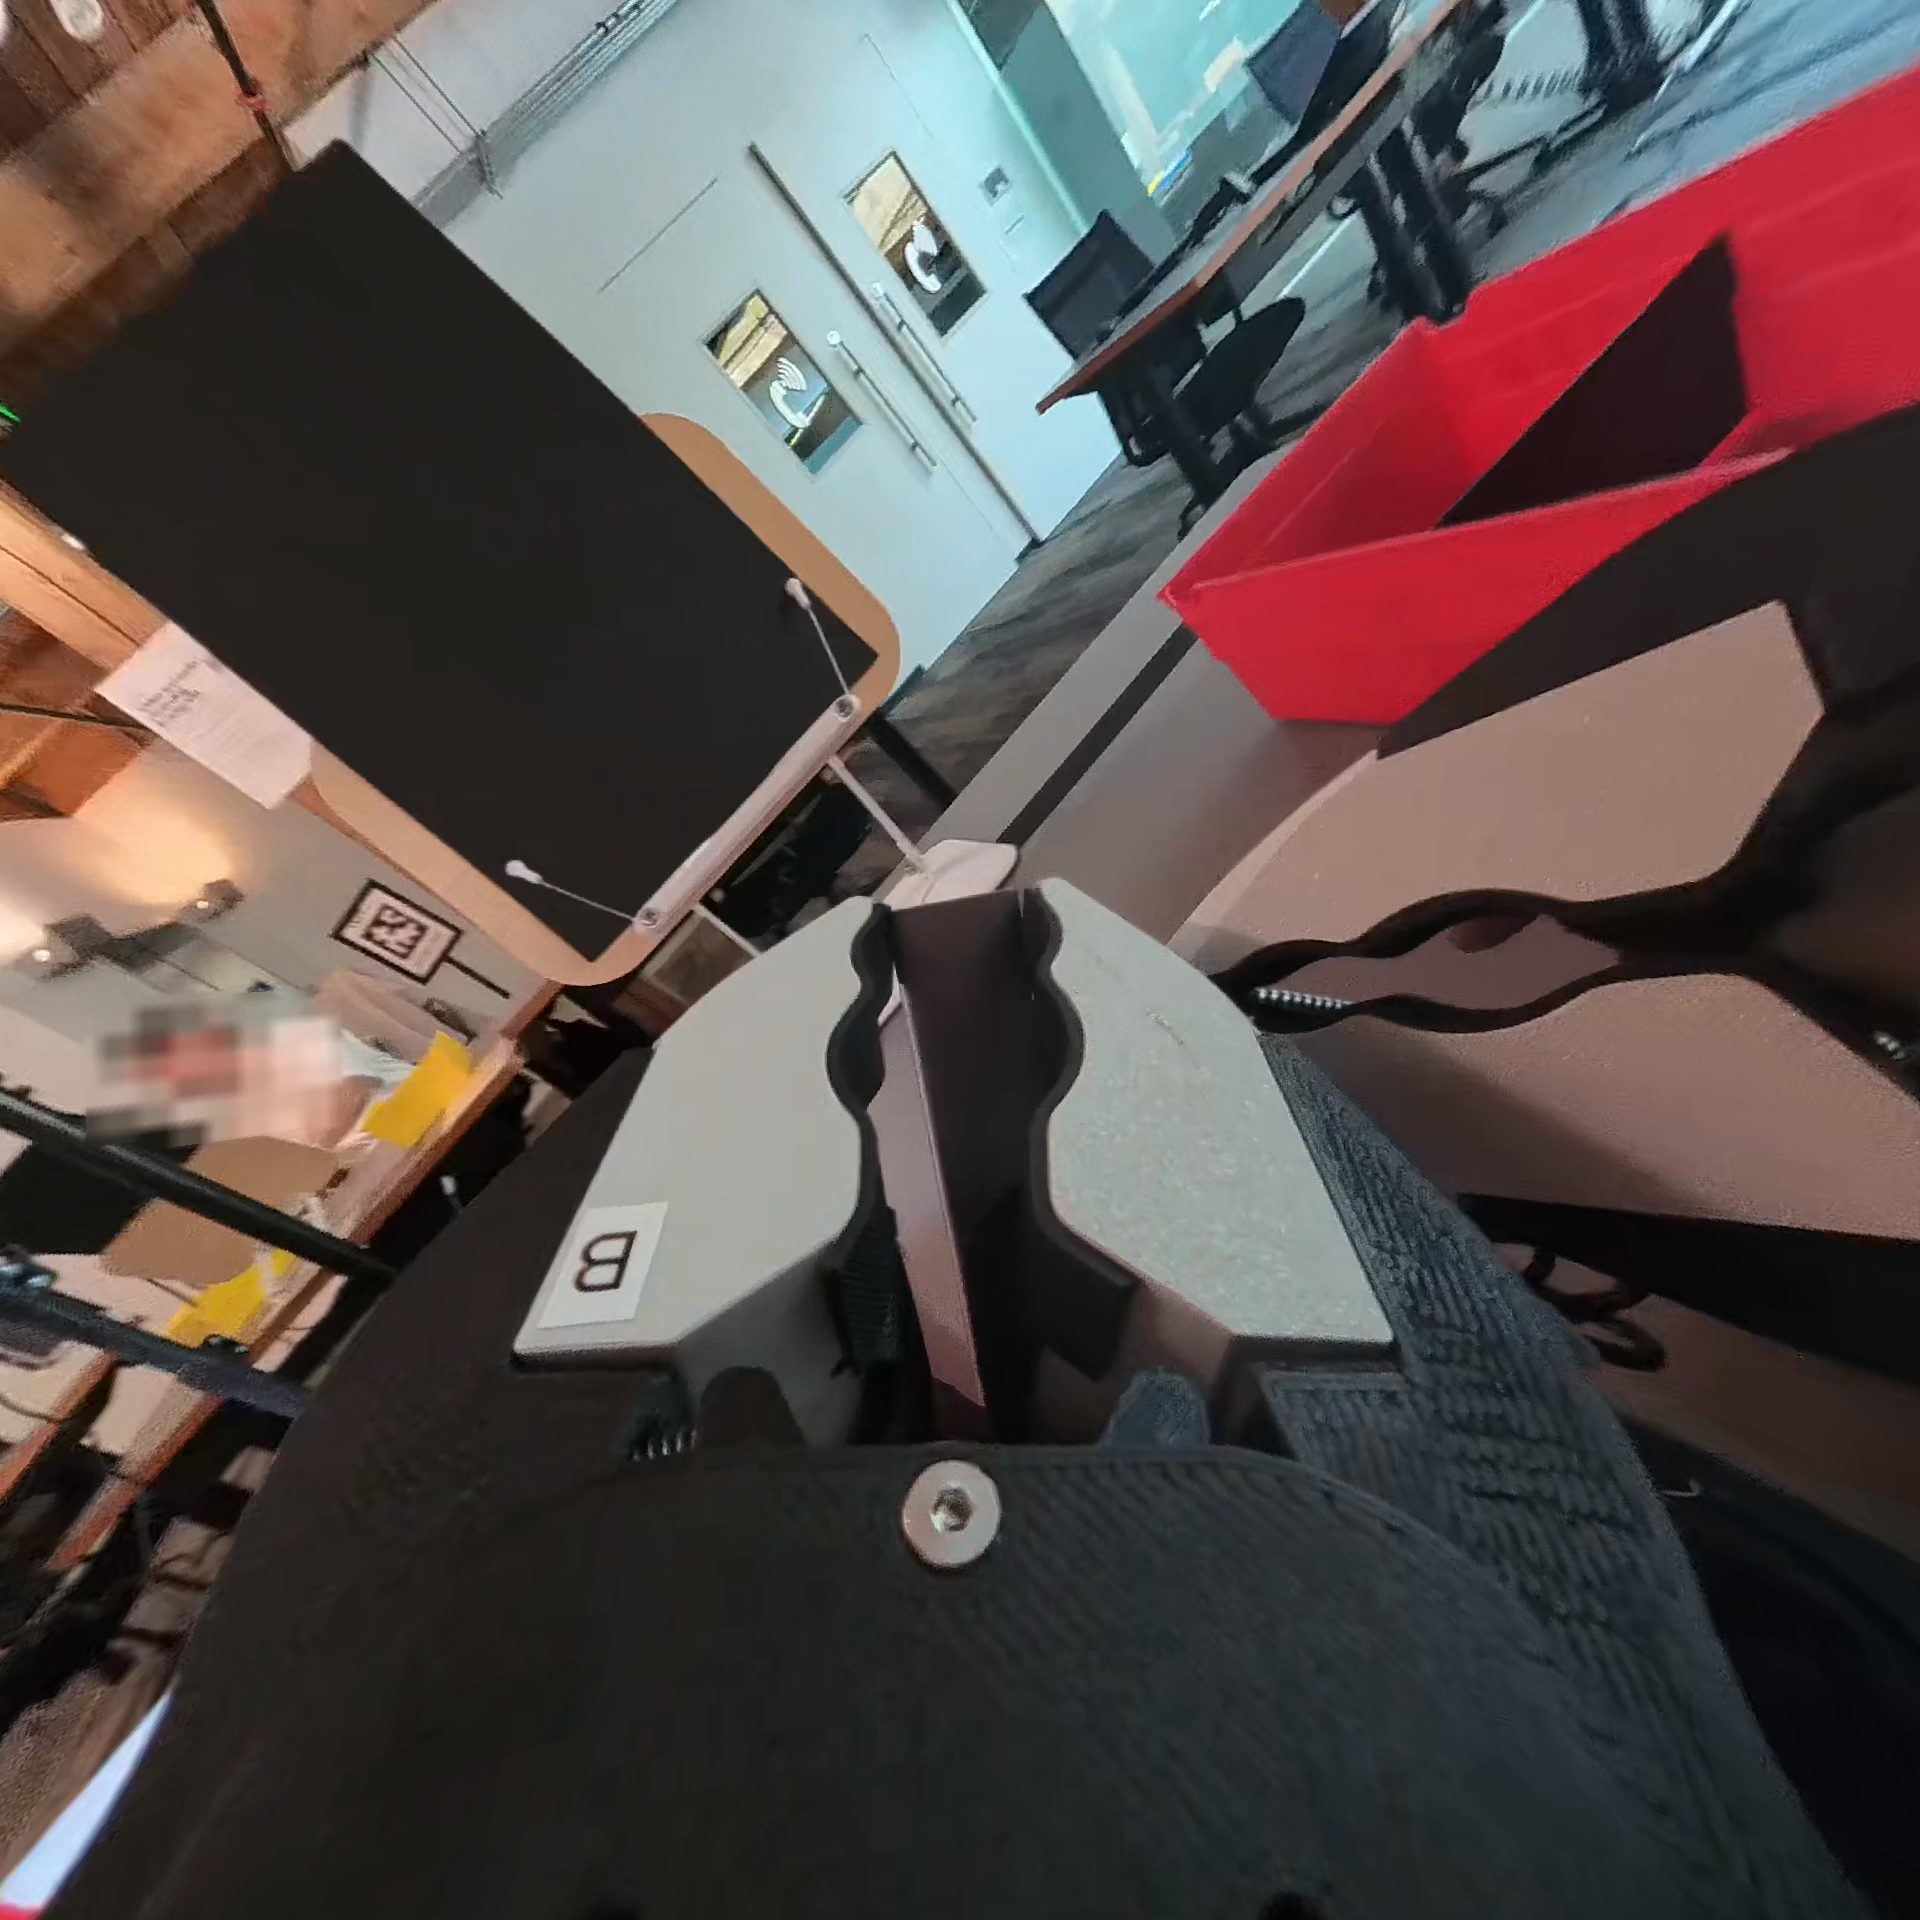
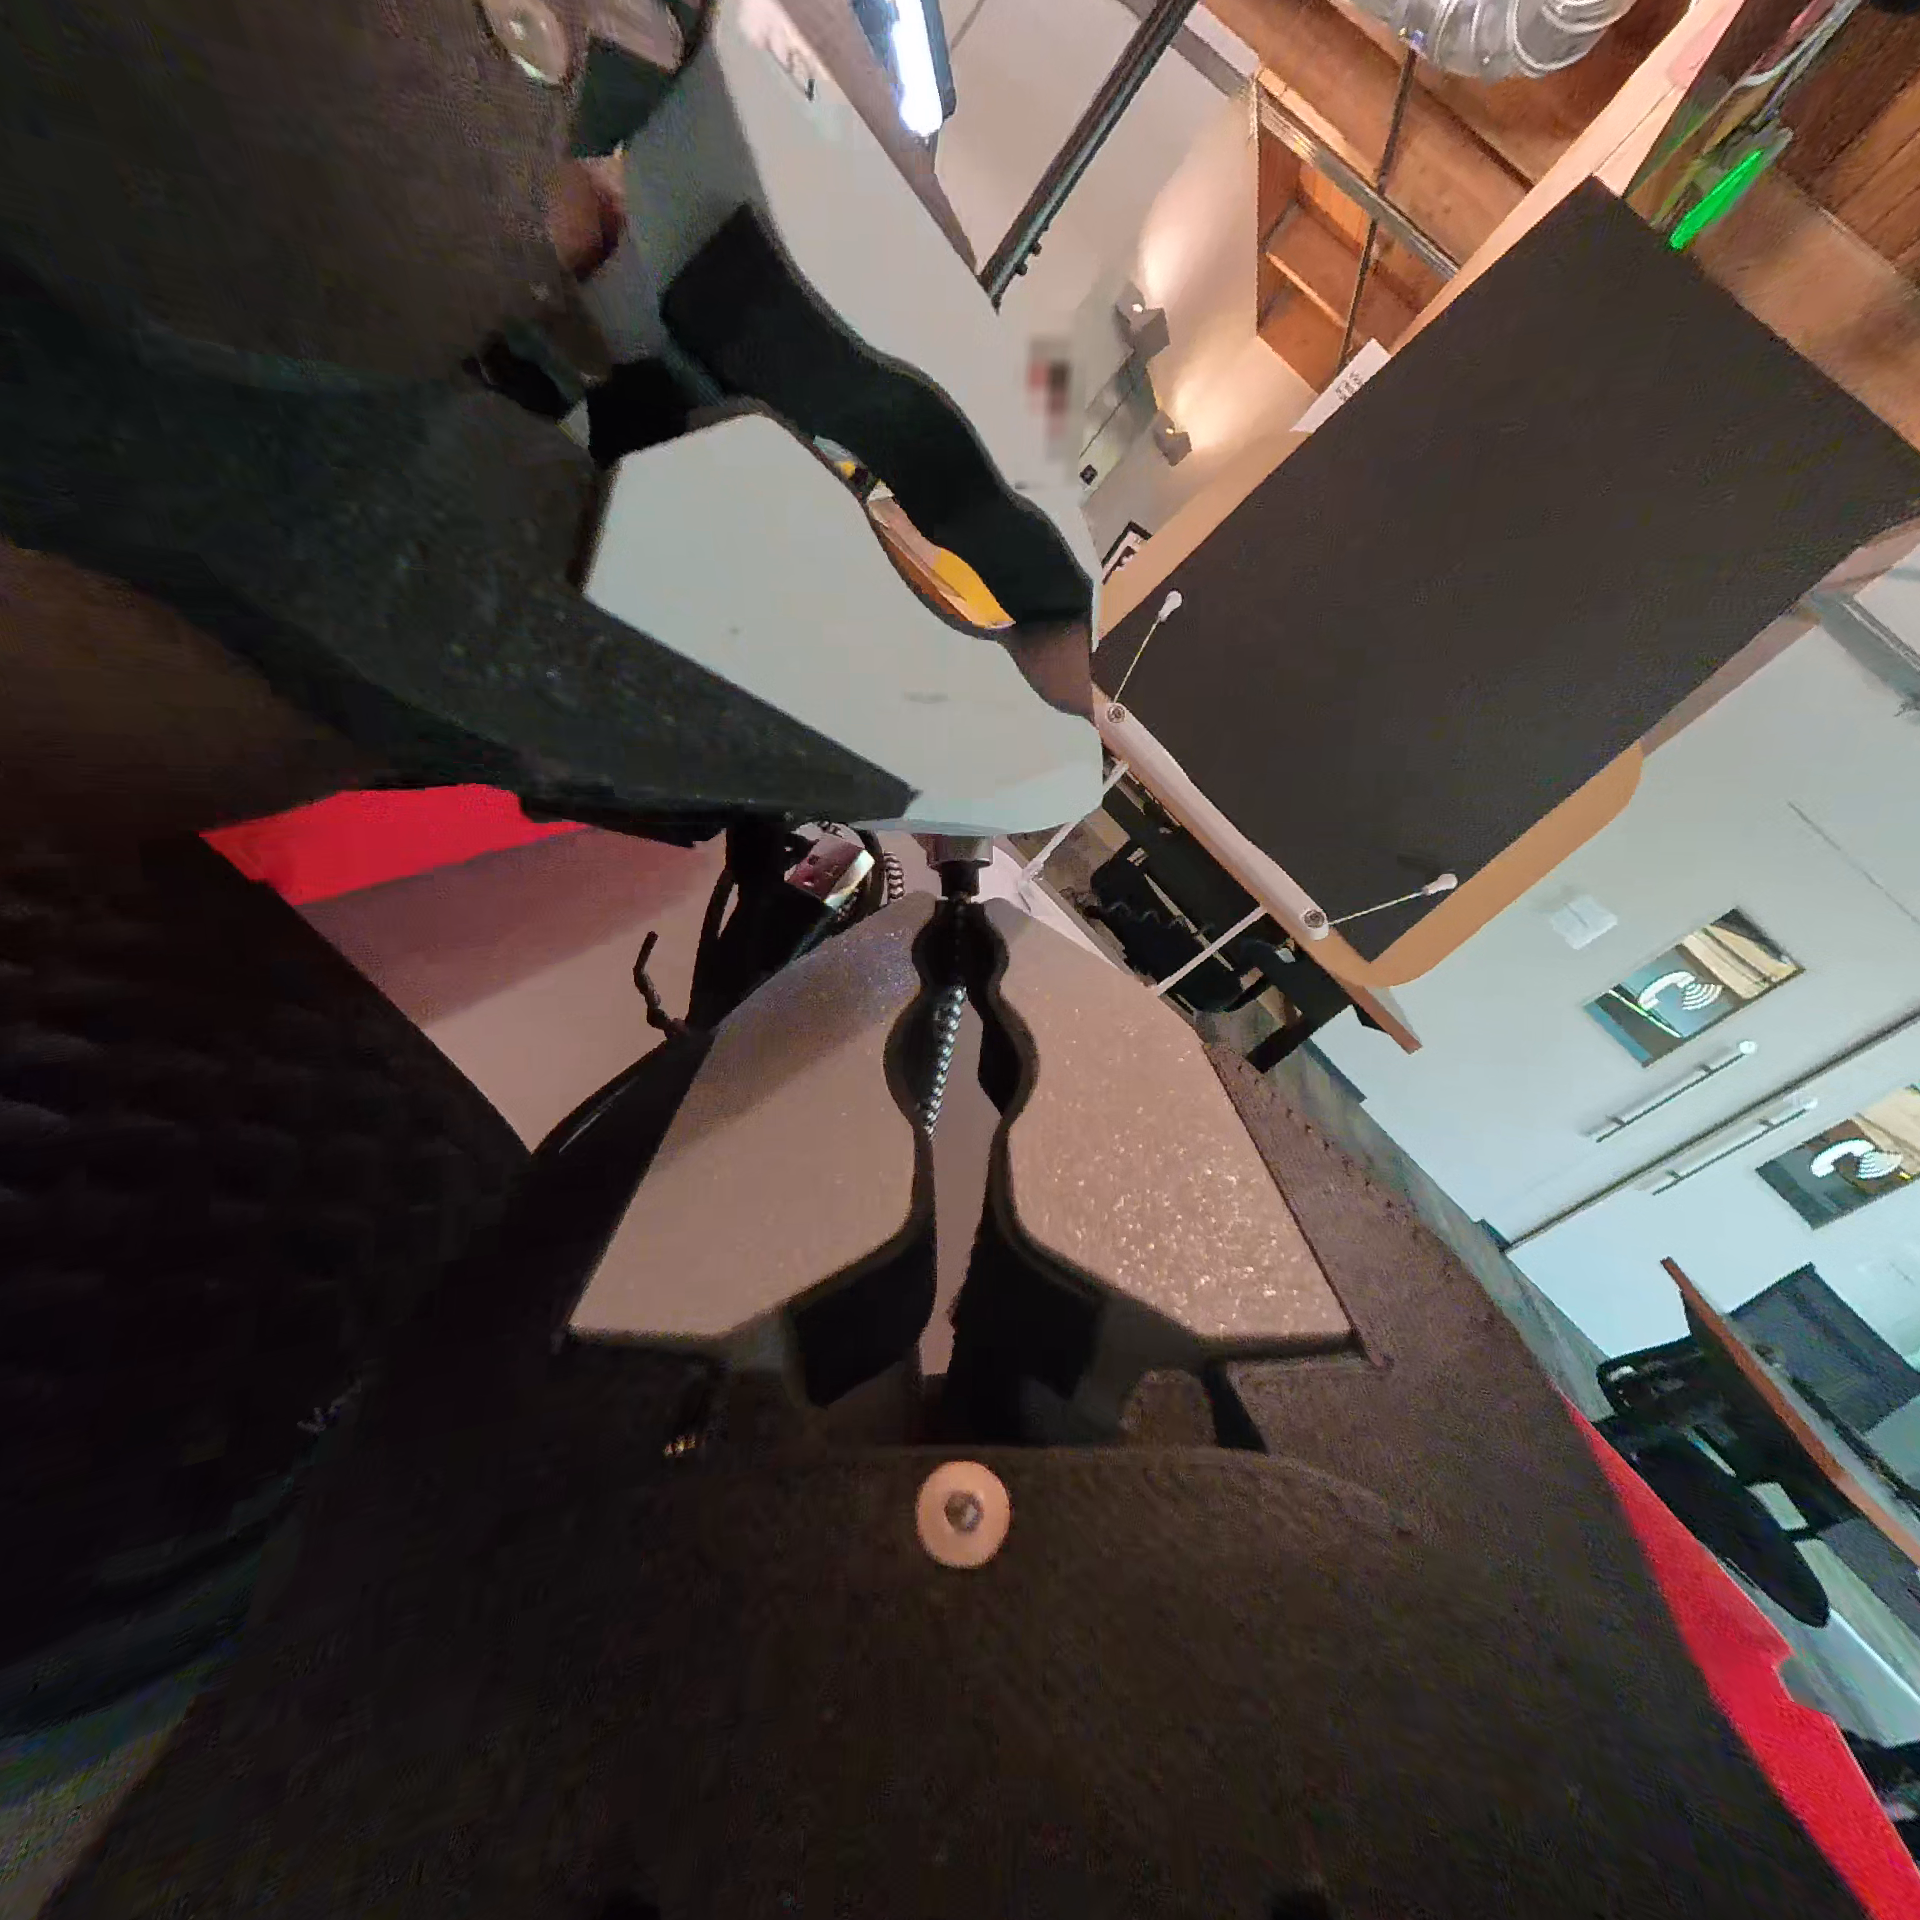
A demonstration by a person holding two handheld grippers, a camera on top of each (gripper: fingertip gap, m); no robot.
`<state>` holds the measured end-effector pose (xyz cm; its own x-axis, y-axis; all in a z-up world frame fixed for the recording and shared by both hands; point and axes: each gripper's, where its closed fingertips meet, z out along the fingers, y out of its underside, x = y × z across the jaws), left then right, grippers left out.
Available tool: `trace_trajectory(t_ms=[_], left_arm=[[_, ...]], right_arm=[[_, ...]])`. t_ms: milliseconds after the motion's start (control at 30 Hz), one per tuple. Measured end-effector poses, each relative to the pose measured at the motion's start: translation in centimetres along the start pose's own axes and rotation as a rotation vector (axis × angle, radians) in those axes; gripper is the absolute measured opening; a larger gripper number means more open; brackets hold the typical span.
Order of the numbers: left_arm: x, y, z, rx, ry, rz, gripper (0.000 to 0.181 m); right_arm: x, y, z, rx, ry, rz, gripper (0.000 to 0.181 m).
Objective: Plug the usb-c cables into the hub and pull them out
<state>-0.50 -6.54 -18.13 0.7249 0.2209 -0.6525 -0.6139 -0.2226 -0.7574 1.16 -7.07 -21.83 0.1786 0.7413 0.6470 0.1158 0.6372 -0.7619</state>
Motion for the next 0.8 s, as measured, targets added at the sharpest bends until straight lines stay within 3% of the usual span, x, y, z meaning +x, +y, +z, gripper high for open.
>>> trace_trajectory(t_ms=[100,200,600,800], left_arm=[[-0.4,-0.9,-0.2,0.022,-0.007,0.037,0.022],[0.2,-0.1,0.3,-0.019,-0.008,0.112,0.023],[0.3,-0.3,-0.3,-0.016,0.071,0.099,0.024],[1.0,0.5,0.3,-0.022,0.135,0.026,0.024]], right_arm=[[0.4,-0.7,0.0,0.022,-0.012,0.035,0.002],[0.0,0.5,0.2,-0.012,-0.027,0.015,0.002],[0.2,-0.4,-0.8,0.041,0.02,-0.07,0.002],[0.0,0.7,-0.6,0.027,-0.038,-0.032,0.003]])
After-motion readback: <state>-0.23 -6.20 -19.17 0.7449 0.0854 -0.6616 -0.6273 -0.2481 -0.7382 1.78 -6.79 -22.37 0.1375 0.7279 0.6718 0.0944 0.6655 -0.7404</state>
